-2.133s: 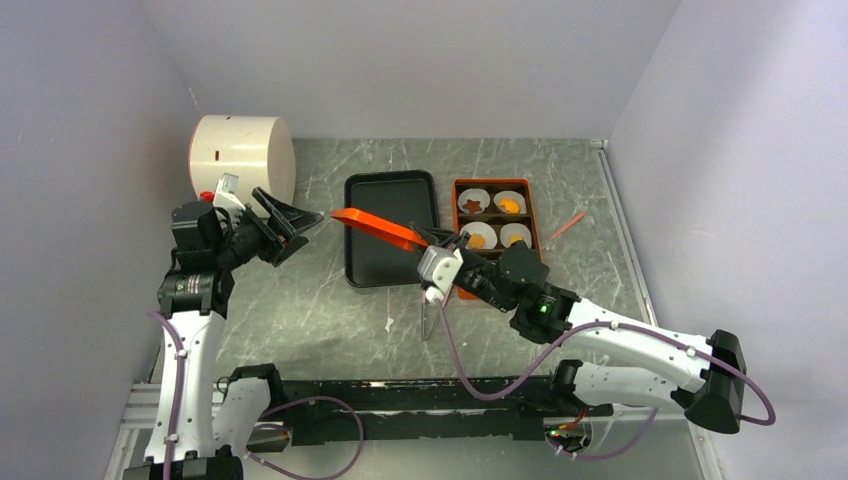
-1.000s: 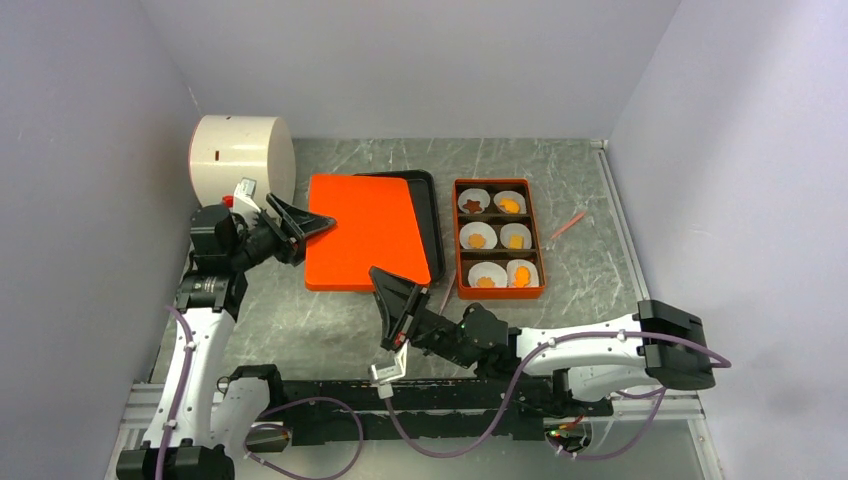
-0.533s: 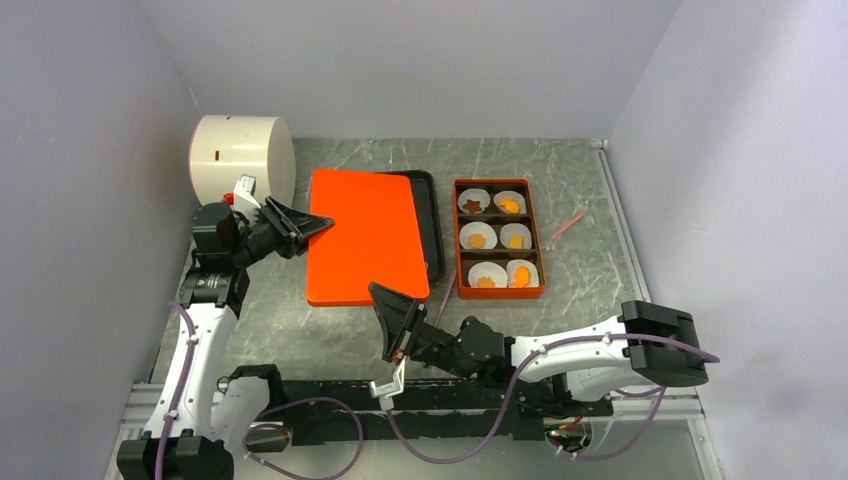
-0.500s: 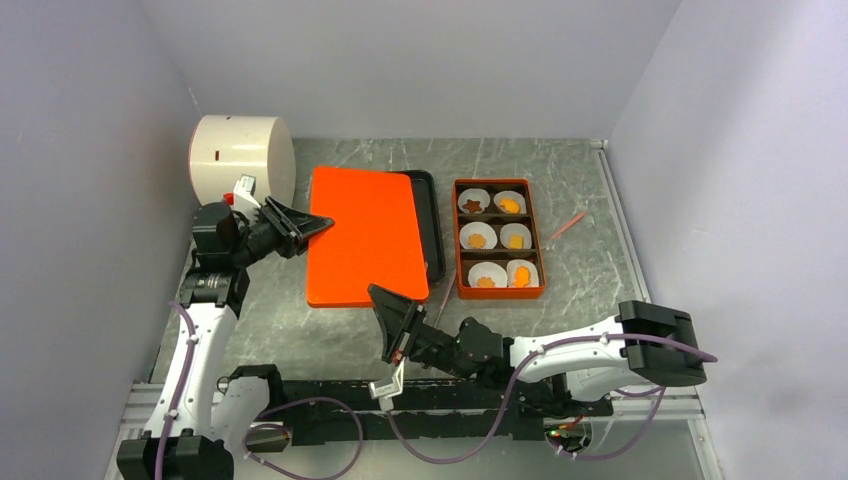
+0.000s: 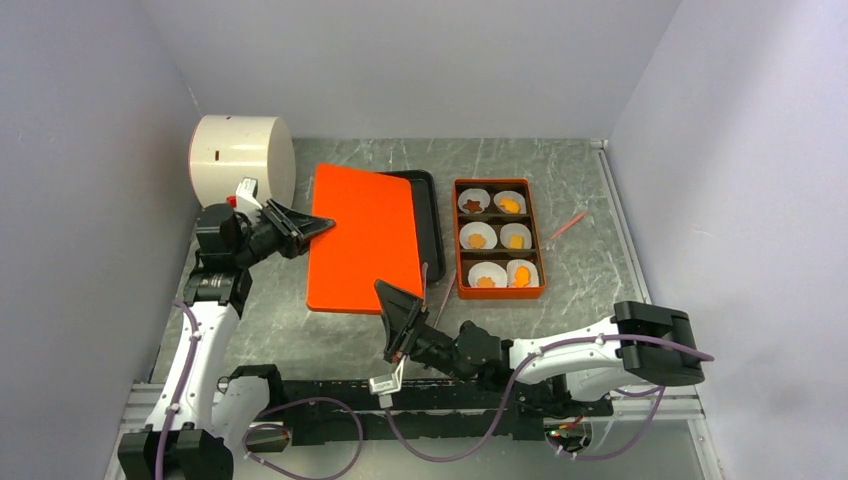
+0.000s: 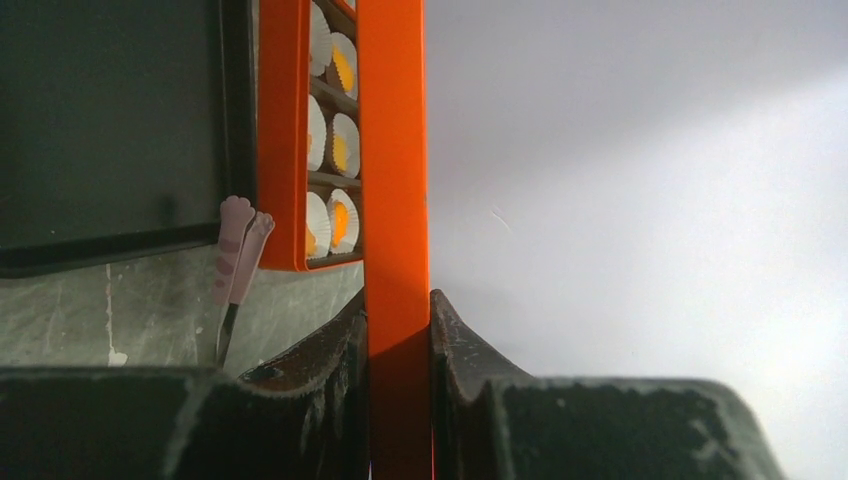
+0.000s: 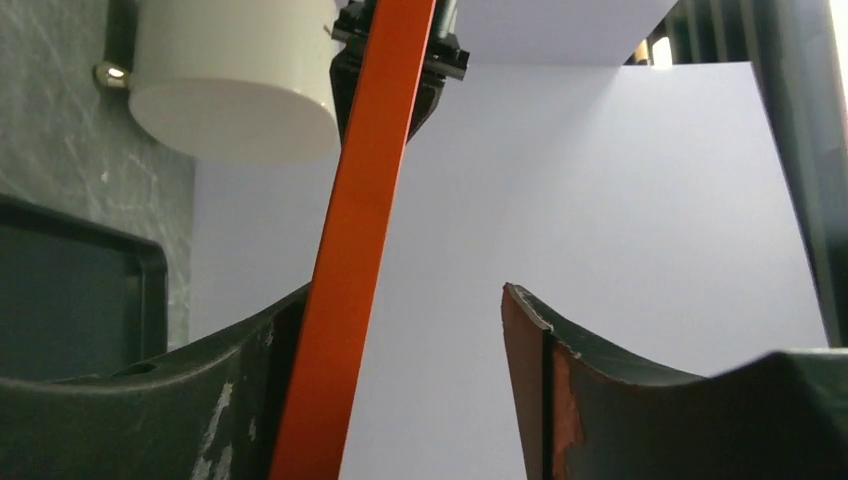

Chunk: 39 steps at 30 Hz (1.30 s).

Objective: Pack the cookies

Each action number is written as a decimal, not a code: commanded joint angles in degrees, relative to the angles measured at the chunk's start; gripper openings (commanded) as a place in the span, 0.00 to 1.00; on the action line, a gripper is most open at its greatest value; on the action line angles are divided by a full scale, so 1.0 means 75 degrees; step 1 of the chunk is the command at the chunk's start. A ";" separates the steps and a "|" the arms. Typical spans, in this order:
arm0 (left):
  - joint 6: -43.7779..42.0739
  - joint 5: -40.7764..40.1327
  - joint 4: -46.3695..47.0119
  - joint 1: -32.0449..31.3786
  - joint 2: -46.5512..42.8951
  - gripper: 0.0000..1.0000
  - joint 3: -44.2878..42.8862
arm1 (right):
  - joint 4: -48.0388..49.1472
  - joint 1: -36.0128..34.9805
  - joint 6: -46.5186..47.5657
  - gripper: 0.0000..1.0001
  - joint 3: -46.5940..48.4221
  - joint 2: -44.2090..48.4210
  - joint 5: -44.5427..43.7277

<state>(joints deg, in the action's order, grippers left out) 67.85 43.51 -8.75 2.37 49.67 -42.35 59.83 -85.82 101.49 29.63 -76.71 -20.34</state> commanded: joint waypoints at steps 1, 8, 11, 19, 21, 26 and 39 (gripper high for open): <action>0.0149 0.0060 0.1018 -0.0033 -0.0019 0.05 -0.0015 | -0.0749 -0.0023 -0.1097 0.71 0.0009 0.0698 -0.0682; 0.0178 -0.0288 0.1532 -0.0035 0.0261 0.05 -0.0188 | -0.3635 -0.0091 -0.4096 0.81 0.0369 0.1752 -0.0937; 0.0462 -0.0557 0.2138 -0.0041 0.0327 0.05 0.0008 | -0.4354 -0.0106 -0.5048 0.82 0.0463 0.1980 -0.0883; 0.1121 -0.0899 0.3416 -0.0194 0.0599 0.05 0.0509 | -0.5963 -0.0058 -0.7477 0.88 0.0678 0.3058 -0.0719; 0.1423 -0.1006 0.3856 -0.0245 0.0626 0.05 0.0742 | -0.6260 0.0007 -0.7940 0.90 0.0736 0.3291 -0.0625; 0.1760 -0.1235 0.4494 -0.0478 0.0770 0.05 0.0971 | -0.6711 0.1042 -0.9532 0.97 0.1017 0.3466 -0.0828; 0.2244 -0.2544 0.5815 -0.1845 0.1104 0.05 0.1574 | -0.7782 0.7423 -1.4580 1.00 0.2102 0.2286 0.0851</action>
<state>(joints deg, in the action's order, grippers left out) 81.60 28.49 25.26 -8.32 56.88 -31.00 5.67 -39.62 8.01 40.66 -55.59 -19.88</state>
